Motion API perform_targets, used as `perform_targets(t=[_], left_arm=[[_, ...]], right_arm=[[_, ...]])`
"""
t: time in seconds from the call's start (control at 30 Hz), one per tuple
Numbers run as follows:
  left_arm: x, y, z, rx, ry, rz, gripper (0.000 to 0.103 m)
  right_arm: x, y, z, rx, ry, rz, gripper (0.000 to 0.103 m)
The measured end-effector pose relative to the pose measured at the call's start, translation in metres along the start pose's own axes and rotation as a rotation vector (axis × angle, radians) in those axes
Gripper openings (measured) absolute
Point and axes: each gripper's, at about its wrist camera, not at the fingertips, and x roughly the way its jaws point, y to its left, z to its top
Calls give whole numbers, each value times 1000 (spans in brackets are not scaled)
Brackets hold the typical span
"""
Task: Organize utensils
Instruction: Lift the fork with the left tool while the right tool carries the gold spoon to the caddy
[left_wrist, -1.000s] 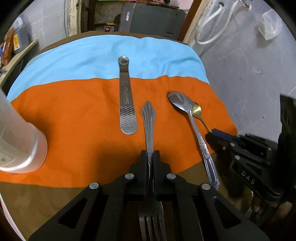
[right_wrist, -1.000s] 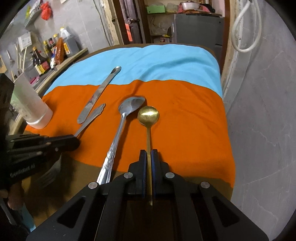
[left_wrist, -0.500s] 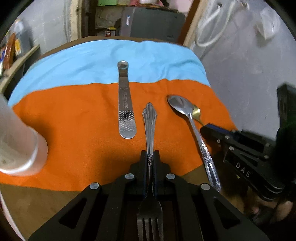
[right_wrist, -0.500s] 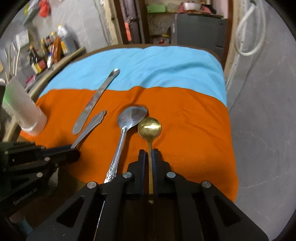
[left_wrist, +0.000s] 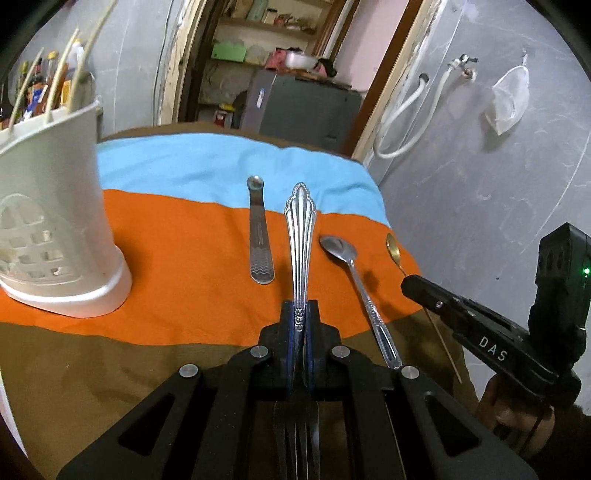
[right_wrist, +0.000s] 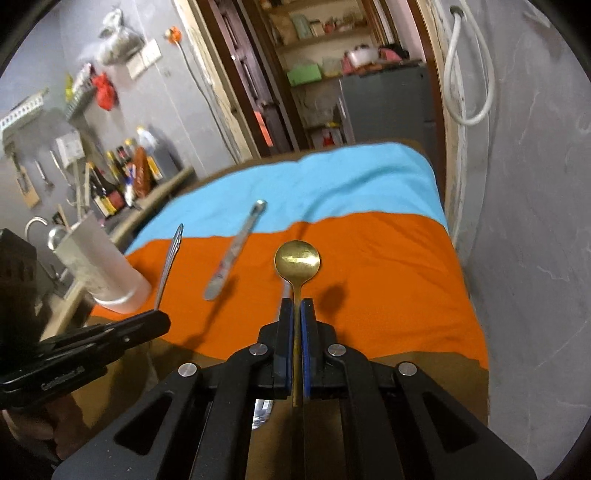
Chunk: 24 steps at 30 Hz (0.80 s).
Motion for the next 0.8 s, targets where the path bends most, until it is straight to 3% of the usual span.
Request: perform_targets(t=[0.37, 0.8], left_arm=[[-27, 3, -2, -7, -93, 1, 3], [-73, 9, 19, 43, -255, 32, 3]], right_arm=[[-15, 31, -1, -1, -86, 95, 2], [-31, 74, 24, 9, -261, 198, 2]])
